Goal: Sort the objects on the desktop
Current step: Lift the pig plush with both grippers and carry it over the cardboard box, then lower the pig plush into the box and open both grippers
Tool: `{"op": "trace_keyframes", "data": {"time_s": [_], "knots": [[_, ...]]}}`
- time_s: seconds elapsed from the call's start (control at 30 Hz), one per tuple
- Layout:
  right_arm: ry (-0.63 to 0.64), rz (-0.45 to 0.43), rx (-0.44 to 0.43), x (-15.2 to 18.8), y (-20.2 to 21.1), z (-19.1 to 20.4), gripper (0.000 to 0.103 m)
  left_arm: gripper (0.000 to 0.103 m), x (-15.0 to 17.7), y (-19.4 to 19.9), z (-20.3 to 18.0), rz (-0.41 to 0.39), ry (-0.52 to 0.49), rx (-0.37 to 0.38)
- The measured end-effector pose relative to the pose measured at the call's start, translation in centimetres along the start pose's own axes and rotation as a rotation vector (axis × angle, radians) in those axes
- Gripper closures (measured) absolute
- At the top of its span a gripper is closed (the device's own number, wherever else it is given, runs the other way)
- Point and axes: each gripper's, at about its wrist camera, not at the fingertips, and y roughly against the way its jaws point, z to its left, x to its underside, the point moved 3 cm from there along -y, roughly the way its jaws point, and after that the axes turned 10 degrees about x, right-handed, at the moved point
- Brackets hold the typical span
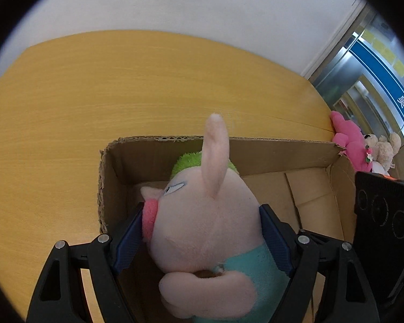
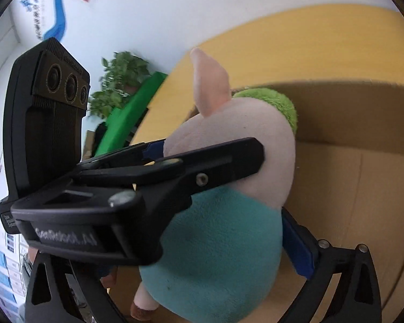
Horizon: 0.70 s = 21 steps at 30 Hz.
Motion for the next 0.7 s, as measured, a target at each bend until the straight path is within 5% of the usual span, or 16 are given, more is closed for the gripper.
{"op": "trace_keyframes", "data": {"time_s": [0.2, 0.3, 0.47, 0.6, 0.7], "knots": [[0.062, 0.009, 0.002, 2.7, 2.1, 0.5, 0.0, 0.022, -0.1, 2.3, 1.3, -0.08, 0.006, 0.01], [0.109, 0.085, 0.006, 4.3, 0.9, 1.4, 0.02, 0.022, 0.5, 3.4, 1.4, -0.096, 0.002, 0.023], [0.058, 0.078, -0.056, 4.9, -0.8, 2.0, 0.025, 0.022, 2.2, 5.4, 1.4, -0.113, -0.033, 0.01], [0.034, 0.051, -0.07, 4.3, -1.5, 2.4, 0.026, 0.022, 3.1, 6.8, 1.1, -0.135, -0.033, 0.035], [0.056, 0.025, -0.036, 4.9, -1.7, 3.4, 0.016, 0.022, 3.9, 7.8, 0.3, -0.146, -0.042, 0.028]]}}
